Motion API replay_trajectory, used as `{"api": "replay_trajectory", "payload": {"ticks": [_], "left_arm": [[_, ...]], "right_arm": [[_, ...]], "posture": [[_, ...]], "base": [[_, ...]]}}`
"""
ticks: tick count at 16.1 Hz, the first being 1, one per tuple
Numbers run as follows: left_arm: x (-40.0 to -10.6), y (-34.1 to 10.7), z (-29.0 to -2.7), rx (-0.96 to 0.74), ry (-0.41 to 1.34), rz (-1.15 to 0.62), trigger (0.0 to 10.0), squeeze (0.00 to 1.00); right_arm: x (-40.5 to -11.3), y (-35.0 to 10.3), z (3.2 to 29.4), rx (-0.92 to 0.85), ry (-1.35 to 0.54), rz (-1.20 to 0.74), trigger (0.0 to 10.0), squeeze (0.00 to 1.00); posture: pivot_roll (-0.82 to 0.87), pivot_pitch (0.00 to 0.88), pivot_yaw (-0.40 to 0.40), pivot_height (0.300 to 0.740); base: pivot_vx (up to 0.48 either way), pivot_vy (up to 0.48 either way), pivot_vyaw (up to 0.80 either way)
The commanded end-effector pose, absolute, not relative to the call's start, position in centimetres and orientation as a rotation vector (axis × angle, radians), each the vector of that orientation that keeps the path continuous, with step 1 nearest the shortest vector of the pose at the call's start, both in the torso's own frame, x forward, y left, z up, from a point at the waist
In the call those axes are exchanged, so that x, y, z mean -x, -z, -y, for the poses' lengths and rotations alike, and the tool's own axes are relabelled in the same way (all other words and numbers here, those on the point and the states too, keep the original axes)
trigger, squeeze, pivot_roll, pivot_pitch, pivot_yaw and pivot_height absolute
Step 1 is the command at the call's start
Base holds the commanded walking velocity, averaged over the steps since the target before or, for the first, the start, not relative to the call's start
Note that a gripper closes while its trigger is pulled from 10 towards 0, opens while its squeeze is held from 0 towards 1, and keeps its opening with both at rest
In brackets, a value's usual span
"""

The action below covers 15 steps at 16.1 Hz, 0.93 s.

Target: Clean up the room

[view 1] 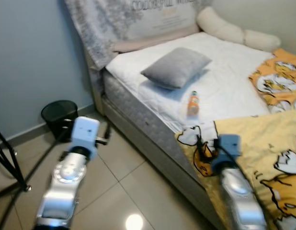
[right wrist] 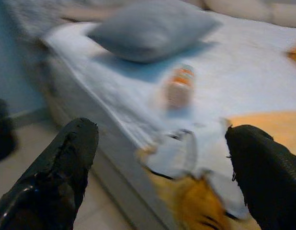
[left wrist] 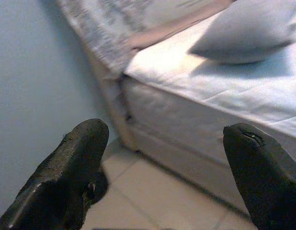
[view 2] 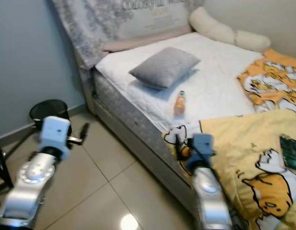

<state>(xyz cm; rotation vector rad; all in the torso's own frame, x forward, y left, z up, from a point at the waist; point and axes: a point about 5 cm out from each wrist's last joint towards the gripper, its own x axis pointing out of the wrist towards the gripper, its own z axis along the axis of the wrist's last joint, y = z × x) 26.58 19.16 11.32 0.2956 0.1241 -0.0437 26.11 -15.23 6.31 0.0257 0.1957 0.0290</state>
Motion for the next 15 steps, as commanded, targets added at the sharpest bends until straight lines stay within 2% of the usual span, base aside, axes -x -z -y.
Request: {"api": "replay_trajectory", "payload": {"ticks": [1, 15], "left_arm": [[-26.89, -11.46, -18.53, -0.284, 0.067, -0.119, 10.0, 0.00], [-26.58, -11.31, -18.25, -0.286, 0.089, -0.123, 10.0, 0.00]], "right_arm": [[-26.12, -6.39, 16.15, -0.003, -0.008, -0.194, 10.0, 1.00], [-26.14, -6.57, 16.26, 0.026, -0.029, -0.186, 10.0, 1.00]], "posture": [[0.03, 0.000, -0.023, 0.740], [0.03, 0.000, -0.016, 0.740]], "base": [[0.307, 0.000, 0.00], [0.306, 0.000, 0.00]]}}
